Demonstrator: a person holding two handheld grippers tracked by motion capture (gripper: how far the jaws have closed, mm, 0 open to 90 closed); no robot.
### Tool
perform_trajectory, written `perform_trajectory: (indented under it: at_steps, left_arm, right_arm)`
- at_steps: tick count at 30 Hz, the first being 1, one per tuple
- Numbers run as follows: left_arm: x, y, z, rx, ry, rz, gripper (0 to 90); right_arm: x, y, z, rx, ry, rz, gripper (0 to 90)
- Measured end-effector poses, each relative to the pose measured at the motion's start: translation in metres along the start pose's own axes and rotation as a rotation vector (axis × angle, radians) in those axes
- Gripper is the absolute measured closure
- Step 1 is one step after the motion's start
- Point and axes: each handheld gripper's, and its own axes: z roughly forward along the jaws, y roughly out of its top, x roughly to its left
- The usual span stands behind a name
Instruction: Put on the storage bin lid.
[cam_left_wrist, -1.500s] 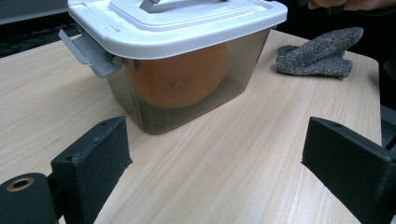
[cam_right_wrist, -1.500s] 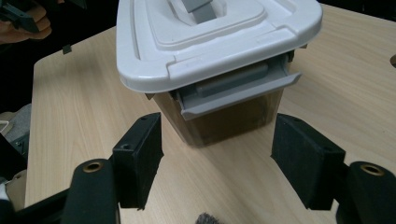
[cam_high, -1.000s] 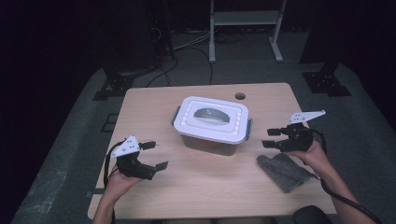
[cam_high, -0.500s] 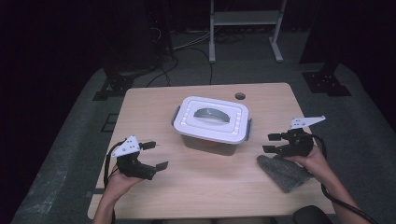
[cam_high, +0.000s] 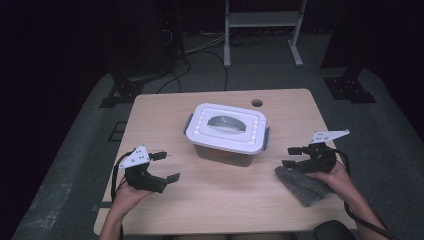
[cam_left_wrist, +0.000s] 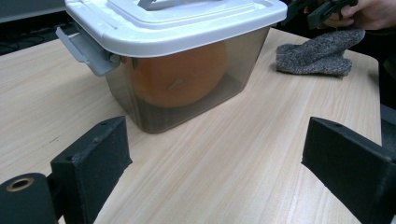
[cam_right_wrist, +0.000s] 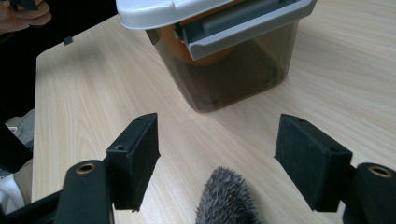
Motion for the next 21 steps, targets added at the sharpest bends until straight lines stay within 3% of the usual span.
perform_trajectory:
  at_steps: [21]
  left_arm:
    - [0.000,0.000,0.000,-0.001,0.001,0.000,6.6]
  right_arm:
    - [0.004,-0.021,-0.002,-0.006,-0.014,0.021,28.6]
